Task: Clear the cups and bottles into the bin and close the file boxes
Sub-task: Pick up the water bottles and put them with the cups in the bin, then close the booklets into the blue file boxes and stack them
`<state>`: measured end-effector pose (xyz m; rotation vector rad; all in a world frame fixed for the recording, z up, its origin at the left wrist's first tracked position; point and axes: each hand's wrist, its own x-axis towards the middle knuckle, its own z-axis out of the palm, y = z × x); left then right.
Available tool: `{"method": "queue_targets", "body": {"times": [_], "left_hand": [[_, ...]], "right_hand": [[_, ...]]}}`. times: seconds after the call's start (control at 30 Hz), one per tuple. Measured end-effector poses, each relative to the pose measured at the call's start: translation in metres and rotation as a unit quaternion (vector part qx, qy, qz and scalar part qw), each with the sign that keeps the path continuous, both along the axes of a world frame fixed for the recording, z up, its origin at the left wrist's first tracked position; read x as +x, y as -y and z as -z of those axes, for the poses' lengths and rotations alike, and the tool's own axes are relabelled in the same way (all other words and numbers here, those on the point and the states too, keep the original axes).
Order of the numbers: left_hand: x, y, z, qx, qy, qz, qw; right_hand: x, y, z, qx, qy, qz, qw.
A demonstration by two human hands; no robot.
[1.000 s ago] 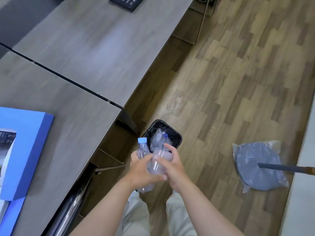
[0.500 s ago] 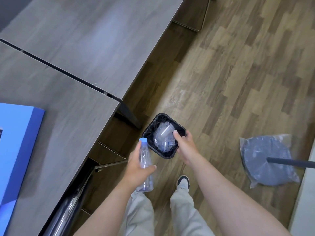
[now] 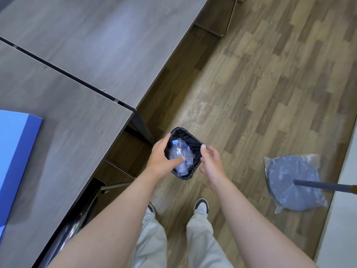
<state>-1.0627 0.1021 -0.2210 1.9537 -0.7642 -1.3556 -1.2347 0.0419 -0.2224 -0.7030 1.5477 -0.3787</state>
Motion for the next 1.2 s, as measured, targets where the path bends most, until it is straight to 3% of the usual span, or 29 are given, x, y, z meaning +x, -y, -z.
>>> {"method": "queue_targets", "body": {"times": [0.27,0.53,0.9,1.2], "left_hand": [[0.020,-0.010,-0.052,-0.033,0.044,-0.018,0.998],[0.050,-0.029,-0.151,-0.143,0.093,-0.105,0.980],[0.118,-0.160,-0.256,-0.171,0.163,-0.320,0.917],[0.168,-0.309,-0.273,-0.147,0.162,-0.510,0.832]], "right_hand": [[0.016,0.004,-0.046,-0.036,0.004,-0.027,0.999],[0.061,0.009,-0.129,-0.106,0.059,-0.105,0.987],[0.161,-0.018,-0.244,-0.181,0.141,-0.257,0.939],[0.265,-0.116,-0.274,-0.225,0.150,-0.438,0.857]]}}
